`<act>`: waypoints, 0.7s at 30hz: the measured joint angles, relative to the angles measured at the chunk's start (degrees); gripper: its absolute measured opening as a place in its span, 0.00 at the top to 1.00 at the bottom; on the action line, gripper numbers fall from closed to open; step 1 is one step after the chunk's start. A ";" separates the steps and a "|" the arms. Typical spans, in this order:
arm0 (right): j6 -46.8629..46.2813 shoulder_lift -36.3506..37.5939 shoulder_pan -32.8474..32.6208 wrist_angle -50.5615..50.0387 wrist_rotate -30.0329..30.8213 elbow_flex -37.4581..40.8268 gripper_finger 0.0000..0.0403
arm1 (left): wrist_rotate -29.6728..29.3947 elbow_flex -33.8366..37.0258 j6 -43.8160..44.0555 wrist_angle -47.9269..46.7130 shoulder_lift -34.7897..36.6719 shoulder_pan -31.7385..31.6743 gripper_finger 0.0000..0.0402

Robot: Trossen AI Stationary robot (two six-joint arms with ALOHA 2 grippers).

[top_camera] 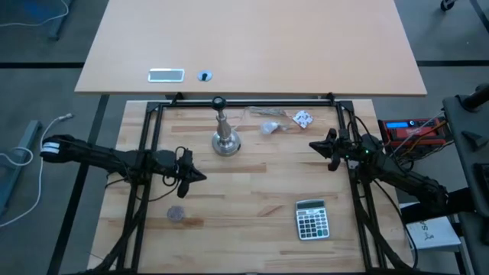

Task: Screw lightbulb
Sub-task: Return to Home Position

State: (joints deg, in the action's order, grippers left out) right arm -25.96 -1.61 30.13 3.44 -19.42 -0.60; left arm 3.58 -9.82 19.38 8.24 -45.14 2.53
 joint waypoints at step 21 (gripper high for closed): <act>0.00 0.00 0.00 0.02 0.00 0.00 1.00 | -0.01 0.00 -0.01 -0.02 -2.89 0.00 1.00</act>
State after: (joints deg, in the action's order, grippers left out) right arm -25.96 -1.61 30.13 3.46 -19.42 -0.60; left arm 3.57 -9.82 19.36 8.23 -48.03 2.52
